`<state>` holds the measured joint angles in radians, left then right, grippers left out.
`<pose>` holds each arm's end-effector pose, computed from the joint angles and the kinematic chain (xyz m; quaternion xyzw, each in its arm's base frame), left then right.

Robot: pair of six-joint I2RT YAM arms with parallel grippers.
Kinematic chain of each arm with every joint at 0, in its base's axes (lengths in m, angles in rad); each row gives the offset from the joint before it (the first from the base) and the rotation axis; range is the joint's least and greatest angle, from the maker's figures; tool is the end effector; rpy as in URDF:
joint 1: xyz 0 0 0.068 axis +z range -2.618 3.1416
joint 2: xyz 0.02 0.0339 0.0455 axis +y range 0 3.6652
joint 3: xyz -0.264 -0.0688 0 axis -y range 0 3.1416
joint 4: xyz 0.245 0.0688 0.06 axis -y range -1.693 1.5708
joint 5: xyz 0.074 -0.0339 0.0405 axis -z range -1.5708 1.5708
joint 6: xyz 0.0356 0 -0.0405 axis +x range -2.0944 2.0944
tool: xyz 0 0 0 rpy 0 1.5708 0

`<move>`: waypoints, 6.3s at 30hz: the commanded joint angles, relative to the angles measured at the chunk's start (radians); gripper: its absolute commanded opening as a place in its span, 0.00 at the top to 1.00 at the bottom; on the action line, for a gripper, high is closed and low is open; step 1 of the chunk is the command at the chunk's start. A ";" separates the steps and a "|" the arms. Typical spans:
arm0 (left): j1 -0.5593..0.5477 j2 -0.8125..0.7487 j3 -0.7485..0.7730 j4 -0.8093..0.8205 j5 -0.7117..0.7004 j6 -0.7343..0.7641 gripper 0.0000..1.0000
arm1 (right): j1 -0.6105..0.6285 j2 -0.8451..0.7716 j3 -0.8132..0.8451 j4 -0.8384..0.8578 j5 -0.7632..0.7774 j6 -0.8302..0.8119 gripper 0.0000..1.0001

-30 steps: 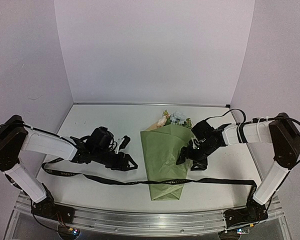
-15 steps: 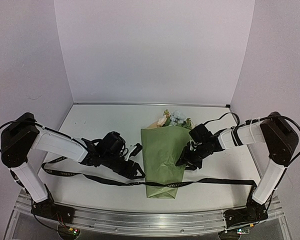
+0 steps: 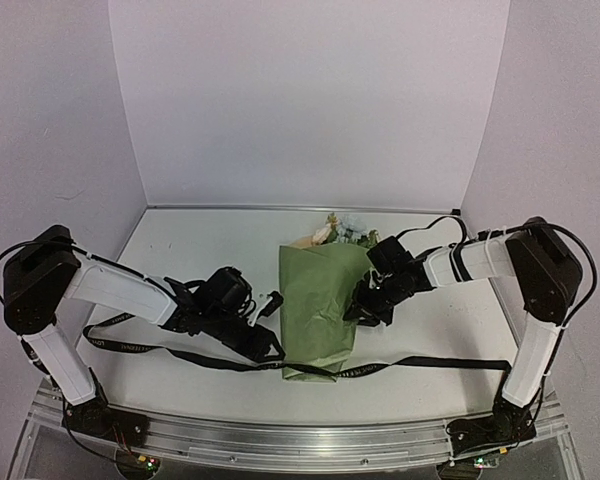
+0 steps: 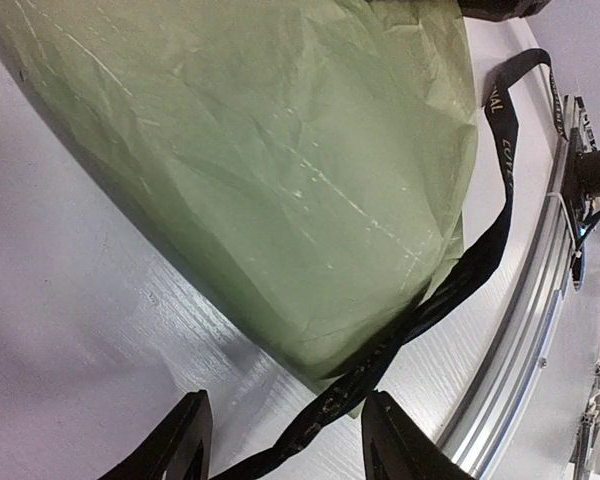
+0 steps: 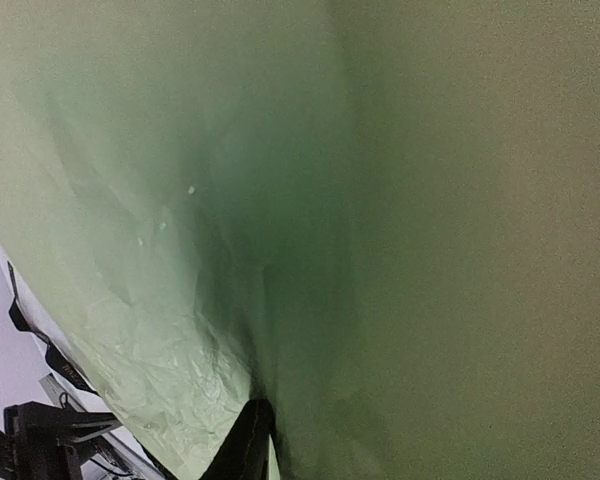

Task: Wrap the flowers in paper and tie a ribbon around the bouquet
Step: Pick up the folded bouquet from the center of the board, then place the folded bouquet on the ribbon, then adjust the ribbon at the center of the board.

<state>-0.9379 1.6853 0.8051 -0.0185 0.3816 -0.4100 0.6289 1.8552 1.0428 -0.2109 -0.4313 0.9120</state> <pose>0.1781 -0.2652 0.1414 0.3022 0.8785 -0.3420 0.1413 0.2836 0.2247 0.1395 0.0754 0.9392 0.3318 0.0460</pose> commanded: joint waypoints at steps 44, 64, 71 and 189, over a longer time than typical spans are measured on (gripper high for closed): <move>-0.068 0.039 -0.054 0.032 -0.177 -0.158 0.95 | -0.020 -0.024 0.231 -0.192 -0.094 0.371 0.91; 0.002 0.084 -0.043 0.091 -0.246 -0.340 0.98 | 0.005 -0.109 0.090 -0.106 -0.095 0.453 0.91; 0.008 0.104 -0.030 0.105 -0.235 -0.359 0.98 | 0.050 -0.151 0.010 -0.080 -0.040 0.462 0.91; 0.438 -0.514 -0.263 -0.034 -0.671 -0.454 1.00 | -0.360 -0.475 -0.442 -0.309 0.456 0.139 1.00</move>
<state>-0.5030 1.2126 0.4902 -0.2067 -0.3278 -1.0535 0.2978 1.3877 0.5794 -0.4574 0.1266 1.0984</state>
